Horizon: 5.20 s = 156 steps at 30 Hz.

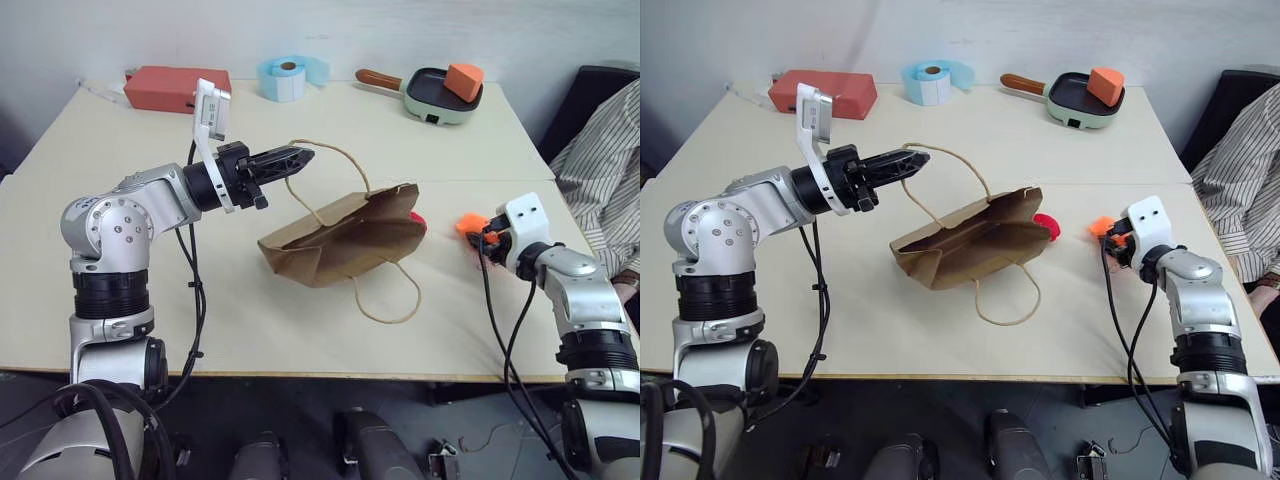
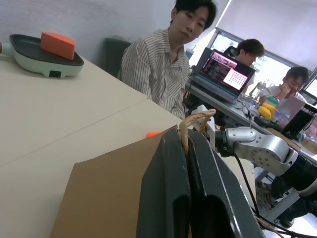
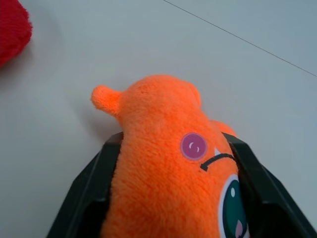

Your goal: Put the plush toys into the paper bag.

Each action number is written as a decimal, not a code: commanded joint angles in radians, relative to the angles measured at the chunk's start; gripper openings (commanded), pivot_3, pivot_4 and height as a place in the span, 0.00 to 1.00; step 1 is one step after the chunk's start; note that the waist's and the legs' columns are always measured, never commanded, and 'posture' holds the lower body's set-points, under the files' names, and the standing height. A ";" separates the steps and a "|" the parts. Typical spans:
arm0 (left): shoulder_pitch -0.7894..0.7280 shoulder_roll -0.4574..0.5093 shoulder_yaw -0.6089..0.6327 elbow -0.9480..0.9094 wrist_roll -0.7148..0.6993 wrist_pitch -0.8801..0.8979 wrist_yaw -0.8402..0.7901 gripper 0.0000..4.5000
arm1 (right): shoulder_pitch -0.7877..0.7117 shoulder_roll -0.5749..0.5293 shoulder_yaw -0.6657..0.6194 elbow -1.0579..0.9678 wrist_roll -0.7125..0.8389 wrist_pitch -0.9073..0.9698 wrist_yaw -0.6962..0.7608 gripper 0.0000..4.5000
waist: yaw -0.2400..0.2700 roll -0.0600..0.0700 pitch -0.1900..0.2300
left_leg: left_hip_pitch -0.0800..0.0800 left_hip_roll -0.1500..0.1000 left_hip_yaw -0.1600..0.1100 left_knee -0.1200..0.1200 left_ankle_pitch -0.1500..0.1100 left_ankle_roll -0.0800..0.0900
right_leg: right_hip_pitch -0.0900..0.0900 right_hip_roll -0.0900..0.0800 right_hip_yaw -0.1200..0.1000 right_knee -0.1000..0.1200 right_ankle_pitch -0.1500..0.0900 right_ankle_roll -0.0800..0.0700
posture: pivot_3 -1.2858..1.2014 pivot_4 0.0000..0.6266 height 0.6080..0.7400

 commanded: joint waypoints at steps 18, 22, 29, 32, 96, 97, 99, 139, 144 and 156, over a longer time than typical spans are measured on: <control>-0.063 -0.024 0.010 0.014 0.018 -0.032 -0.006 0.00 | -0.062 0.065 -0.113 -0.825 0.767 0.659 -0.012 0.08 | 0.002 0.004 0.003 | -0.001 0.001 -0.002 0.001 0.001 -0.002 | 0.000 0.000 -0.002 0.001 0.000 0.000 | 0.52 0.24 1.00; -0.072 -0.016 0.021 0.021 0.018 -0.030 -0.008 0.00 | -0.034 0.098 -0.020 -0.792 0.708 0.603 -0.006 0.08 | 0.005 0.004 0.003 | -0.004 0.001 -0.003 0.001 0.000 0.000 | -0.001 -0.001 -0.004 -0.003 0.000 0.000 | 0.52 0.24 1.00; -0.069 -0.013 0.024 0.014 0.020 -0.035 -0.004 0.00 | -0.037 0.065 0.147 -0.743 0.571 0.486 0.099 0.08 | -0.002 0.004 0.003 | -0.005 0.001 -0.004 0.002 0.000 0.000 | -0.002 -0.001 -0.005 -0.001 0.000 0.000 | 0.52 0.24 1.00; -0.065 -0.013 0.030 0.012 0.022 -0.040 0.004 0.00 | -0.047 0.058 0.158 -0.729 0.551 0.452 0.135 0.08 | -0.001 0.004 0.003 | -0.005 0.001 -0.004 0.002 0.000 0.000 | -0.002 -0.001 -0.005 -0.001 0.000 0.000 | 0.52 0.24 1.00; -0.068 -0.035 0.093 -0.016 -0.031 -0.027 0.081 0.00 | -0.252 0.271 0.079 0.225 0.111 -0.072 0.011 0.47 | -0.033 0.004 0.002 | -0.014 -0.001 -0.001 0.004 0.003 -0.002 | -0.016 -0.001 0.000 0.012 0.000 0.000 | 0.52 0.24 1.00; -0.065 -0.036 0.094 -0.020 -0.032 -0.026 0.082 0.00 | -0.233 0.261 0.069 0.181 0.120 -0.061 0.018 0.40 | -0.032 0.004 0.002 | -0.014 -0.001 -0.001 0.004 0.003 -0.002 | -0.016 -0.001 -0.001 0.012 0.000 0.000 | 0.52 0.24 1.00; -0.060 -0.038 0.095 -0.026 -0.034 -0.025 0.085 0.00 | -0.191 0.236 0.037 0.070 0.153 -0.015 0.031 0.25 | -0.030 0.004 0.002 | -0.014 -0.001 -0.002 0.004 0.003 -0.002 | -0.016 -0.001 -0.001 0.013 0.000 0.000 | 0.52 0.24 1.00; -0.031 -0.053 0.110 -0.031 -0.033 -0.053 0.080 0.00 | -0.342 0.534 0.182 -0.199 0.230 0.280 -0.084 0.94 | -0.052 0.003 0.002 | -0.015 -0.001 -0.004 0.005 0.005 -0.003 | -0.018 -0.002 -0.002 0.016 0.000 0.000 | 0.52 0.24 1.00; -0.036 -0.051 0.115 -0.021 -0.034 -0.053 0.087 0.00 | -0.082 0.292 0.154 -0.694 0.423 0.543 0.073 1.00 | -0.031 0.003 0.002 | -0.017 -0.001 -0.007 0.004 0.005 -0.003 | -0.017 -0.002 -0.005 0.013 0.000 0.000 | 0.52 0.24 1.00; -0.082 -0.056 0.076 0.054 -0.008 -0.066 0.048 0.00 | 0.324 -0.008 0.158 -0.961 0.340 0.279 0.206 1.00 | -0.028 0.002 0.002 | -0.015 -0.003 -0.003 0.004 0.004 -0.002 | -0.017 -0.001 0.000 0.009 0.000 0.000 | 0.52 0.24 1.00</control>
